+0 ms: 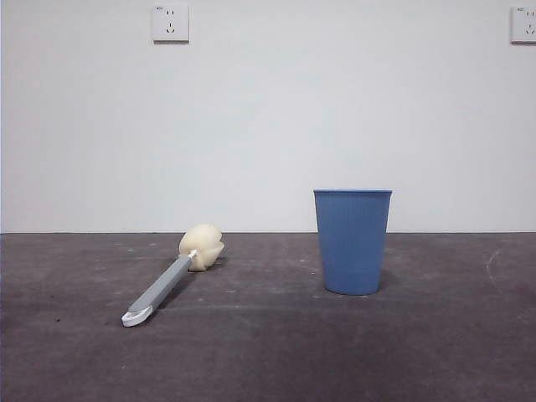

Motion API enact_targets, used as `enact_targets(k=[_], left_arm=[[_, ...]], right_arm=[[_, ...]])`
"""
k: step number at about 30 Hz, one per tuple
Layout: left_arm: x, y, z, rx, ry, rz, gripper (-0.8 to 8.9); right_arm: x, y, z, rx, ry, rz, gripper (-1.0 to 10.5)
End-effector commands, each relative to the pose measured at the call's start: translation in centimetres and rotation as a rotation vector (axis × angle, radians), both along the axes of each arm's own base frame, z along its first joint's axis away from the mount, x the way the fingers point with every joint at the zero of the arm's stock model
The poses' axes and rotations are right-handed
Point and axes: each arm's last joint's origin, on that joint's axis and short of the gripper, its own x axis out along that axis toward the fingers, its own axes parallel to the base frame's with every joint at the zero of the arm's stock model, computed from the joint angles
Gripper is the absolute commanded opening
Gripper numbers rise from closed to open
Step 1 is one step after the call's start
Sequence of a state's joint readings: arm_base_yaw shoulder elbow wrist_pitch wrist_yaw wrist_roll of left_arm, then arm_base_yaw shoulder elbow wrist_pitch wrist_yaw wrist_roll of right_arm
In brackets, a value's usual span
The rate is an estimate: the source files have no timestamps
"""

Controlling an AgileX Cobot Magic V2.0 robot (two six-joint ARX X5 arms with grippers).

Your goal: Pick up the cup brush,pick up the cup,insert the brush into the cup,clean the cup,put the cup brush back,put the cup back to the fixed position on the table

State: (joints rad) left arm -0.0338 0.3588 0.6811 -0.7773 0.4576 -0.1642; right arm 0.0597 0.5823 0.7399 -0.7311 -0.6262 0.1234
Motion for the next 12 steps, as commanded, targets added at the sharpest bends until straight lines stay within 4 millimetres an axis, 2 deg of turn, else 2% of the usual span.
enact_targets(k=[1, 6, 12], left_arm=[[-0.1, -0.1, 0.9, 0.055, 0.024, -0.063, -0.07], [-0.3, -0.1, 2.2, 0.131, 0.109, -0.137, -0.07], [-0.2, -0.1, 3.2, 0.178, 0.168, -0.178, -0.08]], right_arm=[[-0.1, 0.0, 1.7, -0.100, 0.008, 0.078, -0.1], [0.0, 0.0, 3.5, -0.173, 0.096, 0.149, -0.1], [0.2, 0.1, 3.6, -0.191, 0.144, 0.177, -0.1]])
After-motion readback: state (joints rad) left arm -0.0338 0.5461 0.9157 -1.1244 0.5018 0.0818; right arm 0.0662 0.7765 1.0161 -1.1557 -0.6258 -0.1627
